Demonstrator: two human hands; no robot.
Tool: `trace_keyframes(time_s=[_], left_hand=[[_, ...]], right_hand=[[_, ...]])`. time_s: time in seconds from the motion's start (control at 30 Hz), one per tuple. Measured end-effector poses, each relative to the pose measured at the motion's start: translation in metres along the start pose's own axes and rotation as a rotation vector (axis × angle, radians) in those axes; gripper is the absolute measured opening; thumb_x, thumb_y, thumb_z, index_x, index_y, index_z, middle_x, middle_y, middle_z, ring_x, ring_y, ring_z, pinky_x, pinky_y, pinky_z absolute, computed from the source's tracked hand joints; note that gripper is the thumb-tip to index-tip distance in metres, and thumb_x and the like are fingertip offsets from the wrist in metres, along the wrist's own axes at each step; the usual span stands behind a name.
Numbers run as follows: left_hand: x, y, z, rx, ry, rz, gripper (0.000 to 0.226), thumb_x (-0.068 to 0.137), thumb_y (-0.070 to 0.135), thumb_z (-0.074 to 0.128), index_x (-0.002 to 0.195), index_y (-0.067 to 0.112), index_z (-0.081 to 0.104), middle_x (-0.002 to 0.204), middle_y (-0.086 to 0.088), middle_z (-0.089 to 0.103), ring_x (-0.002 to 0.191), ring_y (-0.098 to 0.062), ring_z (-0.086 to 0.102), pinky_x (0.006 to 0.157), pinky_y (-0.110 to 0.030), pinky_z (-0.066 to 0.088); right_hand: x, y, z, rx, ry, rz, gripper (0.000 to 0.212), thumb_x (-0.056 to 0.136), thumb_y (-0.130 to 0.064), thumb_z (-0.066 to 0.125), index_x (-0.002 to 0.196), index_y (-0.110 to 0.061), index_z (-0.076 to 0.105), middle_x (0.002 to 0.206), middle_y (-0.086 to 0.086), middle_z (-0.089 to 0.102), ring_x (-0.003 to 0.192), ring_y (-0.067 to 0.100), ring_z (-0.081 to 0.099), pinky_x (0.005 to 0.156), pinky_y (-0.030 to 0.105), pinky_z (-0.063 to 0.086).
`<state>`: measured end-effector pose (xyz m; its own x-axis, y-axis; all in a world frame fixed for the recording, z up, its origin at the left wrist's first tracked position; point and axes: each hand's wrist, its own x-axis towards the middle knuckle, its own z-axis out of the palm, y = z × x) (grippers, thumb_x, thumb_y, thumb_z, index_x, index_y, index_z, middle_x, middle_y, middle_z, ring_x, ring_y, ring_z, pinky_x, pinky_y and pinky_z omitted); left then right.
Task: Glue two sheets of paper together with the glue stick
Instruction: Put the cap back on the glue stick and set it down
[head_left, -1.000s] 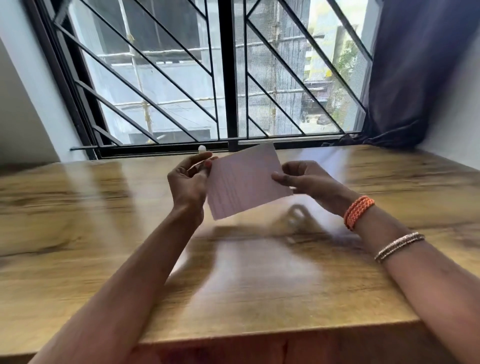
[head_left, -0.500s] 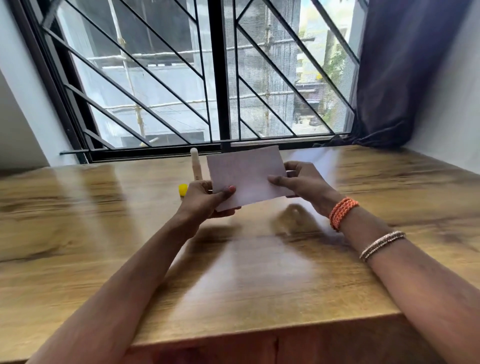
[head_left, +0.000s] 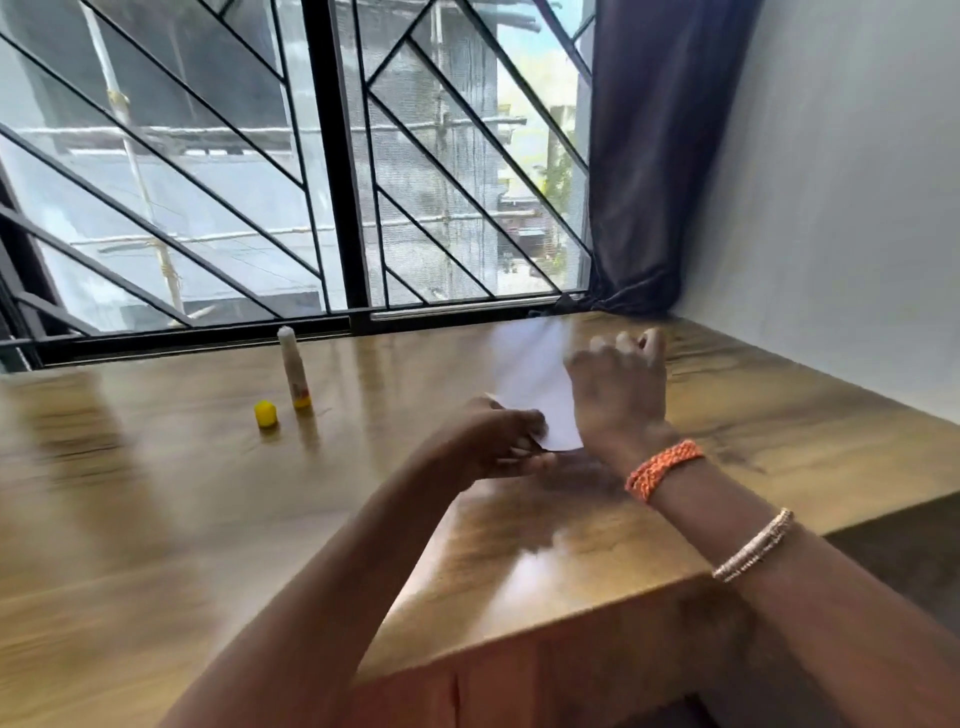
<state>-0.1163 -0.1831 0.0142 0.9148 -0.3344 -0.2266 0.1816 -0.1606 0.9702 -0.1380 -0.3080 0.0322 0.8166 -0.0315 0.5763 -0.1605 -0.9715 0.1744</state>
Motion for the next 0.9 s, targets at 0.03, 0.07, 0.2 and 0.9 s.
trace_keyframes(time_s=[0.03, 0.07, 0.2, 0.9], left_hand=[[0.003, 0.002, 0.008, 0.012, -0.019, -0.007, 0.022, 0.083, 0.003, 0.061, 0.062, 0.007, 0.055, 0.037, 0.0, 0.047, 0.039, -0.011, 0.06, 0.04, -0.016, 0.051], [0.008, 0.002, 0.016, 0.039, -0.035, -0.015, 0.022, 0.083, 0.004, 0.061, 0.062, 0.008, 0.055, 0.036, 0.002, 0.045, 0.042, -0.012, 0.058, 0.044, -0.017, 0.051], [0.015, -0.002, 0.04, 0.425, -0.084, -0.024, 0.025, 0.083, 0.014, 0.062, 0.059, 0.009, 0.057, 0.041, -0.003, 0.054, 0.033, -0.011, 0.044, 0.039, -0.015, 0.035], [-0.027, -0.015, -0.17, 0.538, 1.018, 0.633, 0.008, 0.077, 0.009, 0.063, 0.084, 0.013, 0.061, 0.069, 0.005, 0.061, 0.059, -0.01, 0.056, 0.064, -0.024, 0.042]], right_hand=[[-0.002, 0.009, 0.0, -0.045, -0.017, 0.015, 0.03, 0.09, -0.01, 0.04, 0.102, -0.023, 0.065, 0.109, 0.005, 0.064, 0.11, 0.029, 0.052, 0.103, 0.044, 0.026], [-0.005, 0.018, 0.0, -0.086, -0.044, 0.034, 0.029, 0.09, -0.011, 0.043, 0.103, -0.023, 0.065, 0.111, 0.004, 0.065, 0.112, 0.029, 0.051, 0.105, 0.044, 0.024], [-0.018, 0.037, 0.013, -0.201, -0.24, 0.069, 0.025, 0.089, -0.021, 0.052, 0.112, -0.026, 0.061, 0.123, 0.003, 0.06, 0.121, 0.028, 0.045, 0.107, 0.046, 0.023], [0.054, -0.17, 0.021, 0.551, 0.384, -0.266, 0.035, 0.066, -0.023, 0.065, 0.101, -0.02, 0.059, 0.102, 0.004, 0.059, 0.102, 0.027, 0.057, 0.093, 0.046, 0.027]])
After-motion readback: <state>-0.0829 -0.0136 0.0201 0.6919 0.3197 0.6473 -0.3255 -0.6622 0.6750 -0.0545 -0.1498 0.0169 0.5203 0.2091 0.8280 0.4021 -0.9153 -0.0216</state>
